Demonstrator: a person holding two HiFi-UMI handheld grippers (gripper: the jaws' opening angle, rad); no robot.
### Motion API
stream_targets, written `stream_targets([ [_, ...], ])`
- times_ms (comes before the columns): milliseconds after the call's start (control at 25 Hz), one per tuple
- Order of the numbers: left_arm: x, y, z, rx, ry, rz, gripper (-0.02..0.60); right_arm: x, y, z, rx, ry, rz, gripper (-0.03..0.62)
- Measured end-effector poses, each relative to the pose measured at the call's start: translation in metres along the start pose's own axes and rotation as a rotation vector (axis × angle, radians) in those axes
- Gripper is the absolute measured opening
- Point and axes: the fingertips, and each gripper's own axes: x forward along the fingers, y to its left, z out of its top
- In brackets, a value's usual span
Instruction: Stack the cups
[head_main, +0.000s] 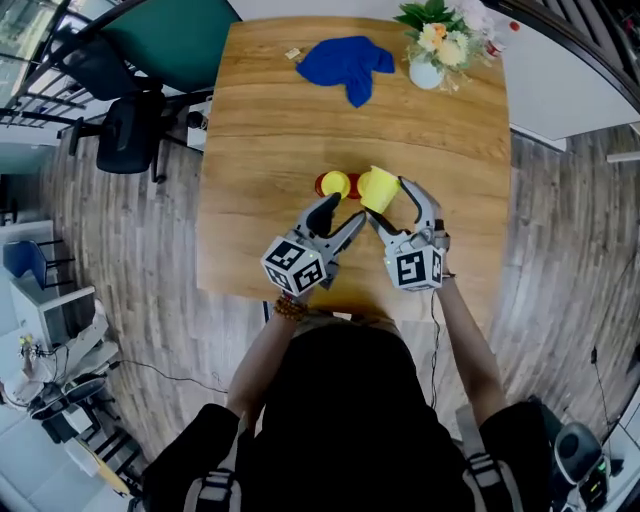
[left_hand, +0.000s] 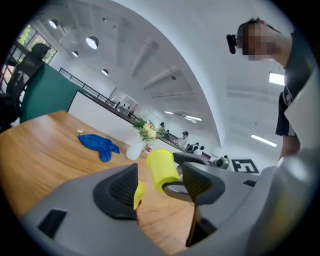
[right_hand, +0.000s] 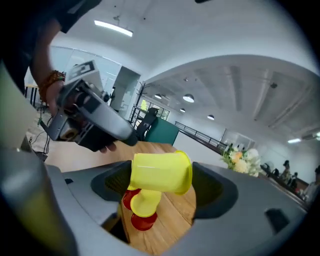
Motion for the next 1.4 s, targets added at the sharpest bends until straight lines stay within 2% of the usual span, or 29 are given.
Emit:
stream_targets([
  [200, -0.012, -0.015, -0.010, -0.095, -0.010, -0.046, 0.291, -0.025, 0.033, 0.017, -0.058, -0.058, -0.036, 0.394],
  [400, -0.016, -0.029, -0.019, -0.120, -0.012, -0.088, 0.291, -0.036, 0.055, 0.029, -0.096, -0.128, -0.029, 0.394],
  [520, -0.017, -0.035, -0.025, -0.105, 0.004, -0.089, 0.290, -0.040, 0.063, 0.032, -0.093, -0.143, -0.031, 0.396],
  [680, -0.026, -0.033, -0.028, -0.022, 0.042, -0.052, 0.287, -0.040, 0.074, 0.035, -0.134, -0.156, 0.002, 0.396],
  [760, -0.029, -0.030, -0.031, 0.052, 0.090, -0.031, 0.281, -0.041, 0.082, 0.035, -0.212, -0.172, 0.054, 0.393],
  [800, -0.031, -0.027, -0.034, 0.118, 0.129, -0.013, 0.275, -0.042, 0.086, 0.034, -0.260, -0.180, 0.097, 0.387],
  [880, -0.034, -0.019, -0.042, 0.307, 0.236, 0.028, 0.273, -0.042, 0.094, 0.028, -0.387, -0.183, 0.198, 0.398],
  [1000, -0.038, -0.008, -0.057, 0.589, 0.377, 0.061, 0.270, -0.040, 0.097, 0.016, -0.647, -0.160, 0.304, 0.400],
  [1080, -0.039, -0.006, -0.065, 0.704, 0.439, 0.056, 0.270, -0.039, 0.097, 0.008, -0.813, -0.140, 0.348, 0.402],
  [1160, -0.040, -0.007, -0.071, 0.801, 0.496, 0.039, 0.268, -0.036, 0.101, 0.005, -0.914, -0.138, 0.388, 0.411],
  [1240, -0.040, -0.012, -0.074, 0.872, 0.530, 0.013, 0.268, -0.032, 0.110, 0.008, -0.930, -0.149, 0.422, 0.411],
  [1280, -0.039, -0.016, -0.075, 0.881, 0.529, -0.001, 0.268, -0.030, 0.114, 0.010, -0.921, -0.152, 0.433, 0.411],
  [1400, -0.037, -0.025, -0.069, 0.838, 0.489, -0.026, 0.267, -0.023, 0.121, 0.009, -0.896, -0.141, 0.430, 0.387],
])
